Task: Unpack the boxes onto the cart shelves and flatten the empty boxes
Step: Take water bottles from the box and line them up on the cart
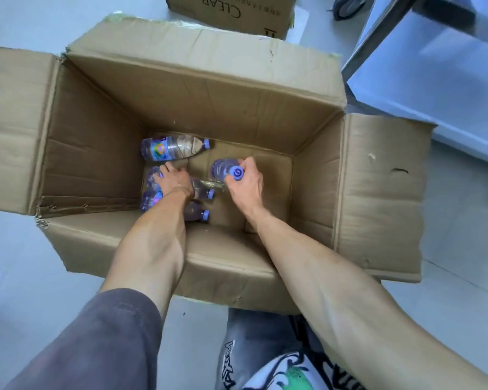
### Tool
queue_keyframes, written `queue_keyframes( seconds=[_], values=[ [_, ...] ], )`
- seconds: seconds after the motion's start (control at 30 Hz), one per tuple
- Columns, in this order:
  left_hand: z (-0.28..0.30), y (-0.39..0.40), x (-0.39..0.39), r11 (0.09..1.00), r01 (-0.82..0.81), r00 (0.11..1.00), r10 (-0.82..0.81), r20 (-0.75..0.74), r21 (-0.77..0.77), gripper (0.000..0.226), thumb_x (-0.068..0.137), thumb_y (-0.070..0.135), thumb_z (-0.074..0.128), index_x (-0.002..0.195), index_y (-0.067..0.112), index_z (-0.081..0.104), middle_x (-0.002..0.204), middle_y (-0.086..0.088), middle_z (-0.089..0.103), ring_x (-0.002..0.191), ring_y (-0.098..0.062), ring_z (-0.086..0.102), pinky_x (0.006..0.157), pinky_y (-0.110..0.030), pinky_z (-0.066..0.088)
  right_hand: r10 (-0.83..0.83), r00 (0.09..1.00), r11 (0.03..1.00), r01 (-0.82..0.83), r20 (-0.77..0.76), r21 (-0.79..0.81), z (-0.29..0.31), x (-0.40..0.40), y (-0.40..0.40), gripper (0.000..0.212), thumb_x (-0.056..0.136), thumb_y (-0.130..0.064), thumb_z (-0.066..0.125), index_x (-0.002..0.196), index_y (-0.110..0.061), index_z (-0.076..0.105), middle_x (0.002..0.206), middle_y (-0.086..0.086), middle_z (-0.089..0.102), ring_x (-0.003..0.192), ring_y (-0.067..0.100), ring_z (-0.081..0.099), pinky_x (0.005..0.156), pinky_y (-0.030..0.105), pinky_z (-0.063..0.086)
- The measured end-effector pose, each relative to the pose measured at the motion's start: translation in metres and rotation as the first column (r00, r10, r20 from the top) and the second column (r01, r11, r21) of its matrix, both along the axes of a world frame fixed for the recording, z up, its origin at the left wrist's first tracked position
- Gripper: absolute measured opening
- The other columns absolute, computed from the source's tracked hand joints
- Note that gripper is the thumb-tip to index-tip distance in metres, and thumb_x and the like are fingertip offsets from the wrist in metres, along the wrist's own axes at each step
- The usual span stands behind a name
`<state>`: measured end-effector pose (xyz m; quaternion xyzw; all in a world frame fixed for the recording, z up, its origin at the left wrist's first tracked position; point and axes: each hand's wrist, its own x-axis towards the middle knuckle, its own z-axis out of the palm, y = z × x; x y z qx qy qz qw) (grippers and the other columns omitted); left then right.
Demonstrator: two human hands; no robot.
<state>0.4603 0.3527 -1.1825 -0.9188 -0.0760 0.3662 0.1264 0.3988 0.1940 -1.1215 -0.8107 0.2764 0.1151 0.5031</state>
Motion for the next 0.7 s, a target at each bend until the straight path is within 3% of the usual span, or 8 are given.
queue_keyframes(
  seconds=[0.1, 0.2, 0.3, 0.47, 0.57, 0.7],
  values=[
    [-0.004, 0.008, -0.004, 0.999, 0.006, 0.999, -0.008, -0.051, -0.04, 0.073, 0.085, 0.028, 0.069, 0.146, 0.015, 0.031, 0.157, -0.017, 0.023, 0.147, -0.041, 0.008, 0.116, -0.052, 0.017, 0.016, 0.999, 0.998, -0.014, 0.032, -0.057, 0.001, -0.009, 0.005, 0.031, 0.087, -0.017, 0.065, 0.112, -0.008, 0.049, 0.103, 0.015, 0.063, 0.095, 0.035, 0.058, 0.08, 0.037, 0.043],
    [-0.003, 0.008, -0.006, 0.99, 0.137, 0.99, -0.137, -0.019, 0.04, 0.052, 0.094, 0.025, 0.055, 0.143, 0.021, 0.039, 0.149, -0.014, 0.038, 0.137, -0.039, 0.027, 0.11, -0.045, 0.027, 0.075, 0.997, 0.984, -0.076, -0.012, -0.159, -0.004, -0.019, -0.003, 0.034, 0.091, -0.025, 0.062, 0.12, -0.012, 0.05, 0.103, 0.018, 0.059, 0.098, 0.038, 0.055, 0.088, 0.042, 0.044],
    [-0.002, 0.001, -0.01, 0.972, 0.213, 0.977, -0.211, -0.028, 0.104, 0.04, 0.101, 0.021, 0.04, 0.139, 0.023, 0.051, 0.146, -0.014, 0.038, 0.132, -0.034, 0.033, 0.108, -0.04, 0.03, 0.088, 0.996, 0.988, -0.086, 0.007, -0.126, -0.008, -0.019, -0.006, 0.037, 0.089, -0.033, 0.066, 0.118, -0.013, 0.054, 0.104, 0.015, 0.06, 0.1, 0.032, 0.054, 0.089, 0.041, 0.044],
    [-0.016, 0.001, -0.013, 0.983, 0.167, 0.984, -0.171, -0.053, -0.074, 0.065, 0.088, 0.017, 0.064, 0.144, 0.016, 0.033, 0.149, -0.011, 0.041, 0.143, -0.035, 0.024, 0.114, -0.047, 0.024, 0.14, 0.99, 0.987, -0.139, 0.01, -0.08, -0.023, -0.002, 0.012, 0.041, 0.08, -0.029, 0.075, 0.115, -0.014, 0.06, 0.108, 0.008, 0.062, 0.104, 0.026, 0.053, 0.09, 0.035, 0.042],
    [-0.022, 0.006, -0.009, 0.98, 0.164, 0.985, -0.168, -0.027, -0.114, 0.065, 0.085, 0.017, 0.067, 0.143, 0.02, 0.038, 0.147, -0.008, 0.044, 0.141, -0.033, 0.026, 0.112, -0.043, 0.025, 0.128, 0.991, 0.992, -0.127, -0.043, 0.013, -0.037, 0.001, 0.023, 0.049, 0.074, -0.032, 0.078, 0.117, -0.02, 0.058, 0.111, 0.004, 0.063, 0.106, 0.025, 0.055, 0.091, 0.036, 0.045],
    [-0.029, 0.011, -0.012, 0.979, 0.131, 0.989, -0.139, -0.042, -0.153, 0.061, 0.087, 0.027, 0.066, 0.142, 0.024, 0.042, 0.149, -0.009, 0.041, 0.144, -0.036, 0.02, 0.115, -0.045, 0.02, 0.395, 0.905, 0.916, -0.401, -0.156, -0.005, -0.052, -0.003, 0.03, 0.078, 0.065, -0.035, 0.086, 0.132, -0.026, 0.048, 0.129, 0.005, 0.05, 0.118, 0.027, 0.048, 0.097, 0.037, 0.044]
  ],
)
